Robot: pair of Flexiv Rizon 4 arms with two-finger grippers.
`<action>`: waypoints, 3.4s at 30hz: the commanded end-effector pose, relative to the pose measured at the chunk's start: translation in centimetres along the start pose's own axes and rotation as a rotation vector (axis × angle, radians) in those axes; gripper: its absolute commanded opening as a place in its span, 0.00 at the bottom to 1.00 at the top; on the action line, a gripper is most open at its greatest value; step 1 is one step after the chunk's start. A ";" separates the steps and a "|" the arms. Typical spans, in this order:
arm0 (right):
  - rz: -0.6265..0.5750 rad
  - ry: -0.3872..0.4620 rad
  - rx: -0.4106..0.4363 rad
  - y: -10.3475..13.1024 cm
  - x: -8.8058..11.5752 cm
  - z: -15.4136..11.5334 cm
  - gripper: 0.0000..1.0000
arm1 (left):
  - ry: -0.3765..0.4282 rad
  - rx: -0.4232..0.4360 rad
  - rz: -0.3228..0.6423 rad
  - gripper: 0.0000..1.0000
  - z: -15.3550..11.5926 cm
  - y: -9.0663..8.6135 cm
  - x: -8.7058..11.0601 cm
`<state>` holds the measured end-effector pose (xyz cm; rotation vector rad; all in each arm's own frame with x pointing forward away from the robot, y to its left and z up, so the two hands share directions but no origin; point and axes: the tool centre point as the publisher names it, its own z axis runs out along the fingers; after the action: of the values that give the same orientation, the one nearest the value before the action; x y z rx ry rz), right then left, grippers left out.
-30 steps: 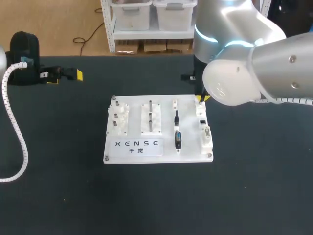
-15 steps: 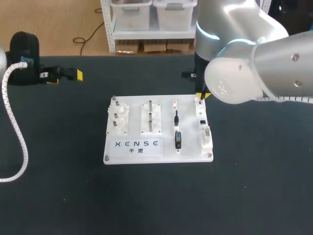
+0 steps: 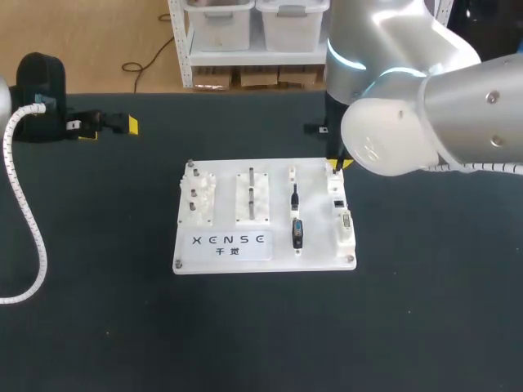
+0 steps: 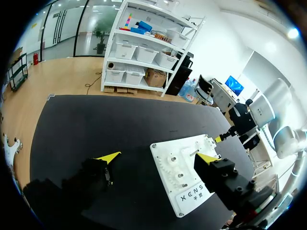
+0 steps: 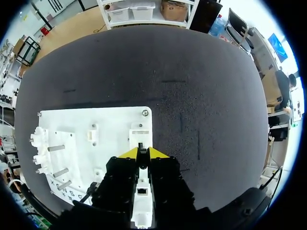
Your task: Insert the USB connector, Ethernet cable, and multi-pin plug into their matching sockets one by one.
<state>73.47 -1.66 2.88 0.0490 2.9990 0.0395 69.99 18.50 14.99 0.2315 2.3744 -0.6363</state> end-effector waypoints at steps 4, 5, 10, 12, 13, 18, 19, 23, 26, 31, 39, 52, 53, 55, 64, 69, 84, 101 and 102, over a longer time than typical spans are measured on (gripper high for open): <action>0.001 0.008 0.005 0.0 -0.1 0.5 0.00 | 0.000 0.000 0.000 1.00 0.0 0.0 0.0; 0.002 0.010 0.005 0.0 -0.1 0.6 0.00 | 0.000 0.000 0.000 1.00 0.0 0.0 0.0; 0.002 0.018 0.005 0.0 0.0 0.9 0.00 | 0.000 0.000 0.000 1.00 0.0 0.0 0.0; 0.003 0.020 0.003 0.0 0.0 0.9 0.00 | 0.000 0.000 0.000 1.00 0.0 0.0 0.0; 0.003 0.020 0.003 0.1 0.0 0.9 0.00 | 0.000 0.000 0.000 1.00 0.0 0.0 0.0; -0.001 0.017 -0.001 0.3 -0.2 0.9 0.00 | 0.000 0.000 0.000 1.00 0.0 0.0 0.0; -0.002 0.016 -0.001 0.3 -0.2 0.9 0.00 | 0.000 0.000 0.000 1.00 0.0 0.0 0.0; -0.004 0.014 -0.003 0.4 -0.2 0.9 0.00 | 0.000 0.000 0.000 1.00 0.0 0.0 0.0; -0.005 0.013 -0.003 0.4 -0.3 0.8 0.00 | 0.000 0.000 0.000 1.00 0.0 0.0 0.0; -0.004 0.016 -0.002 0.5 -0.3 1.0 0.00 | 0.000 0.000 0.000 1.00 0.0 0.0 0.0; -0.007 0.016 0.003 0.6 -0.3 1.1 0.00 | 0.000 0.000 0.000 1.00 0.0 0.0 0.0; 0.000 0.019 0.004 0.3 -0.4 1.5 0.00 | 0.000 0.000 0.000 1.00 0.0 0.0 0.0; 0.000 0.018 0.003 0.3 -0.4 1.5 0.00 | 0.000 0.000 0.000 1.00 0.0 0.0 0.0; 0.000 0.017 0.001 0.3 -0.4 1.4 0.00 | 0.000 0.000 0.000 1.00 0.0 0.0 0.0; -0.002 -0.004 -0.010 0.4 -0.7 0.7 0.00 | 0.000 0.000 0.000 1.00 0.0 0.0 0.0; -0.001 -0.006 -0.007 0.4 -0.7 0.7 0.00 | 0.000 0.000 0.000 1.00 0.0 0.0 0.0; 0.006 0.022 0.006 0.1 -0.3 1.7 0.00 | 0.000 0.000 0.000 1.00 0.0 0.0 0.0; 0.037 0.071 0.015 -0.5 0.0 3.2 0.00 | 0.000 0.000 0.000 1.00 0.0 0.0 0.0; 0.037 0.071 0.016 -0.5 0.0 3.2 0.00 | 0.000 0.000 0.000 1.00 0.0 0.0 0.0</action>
<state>73.95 -1.62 1.36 0.1056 3.0638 0.0242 69.99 18.50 14.99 0.2315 2.3744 -0.6363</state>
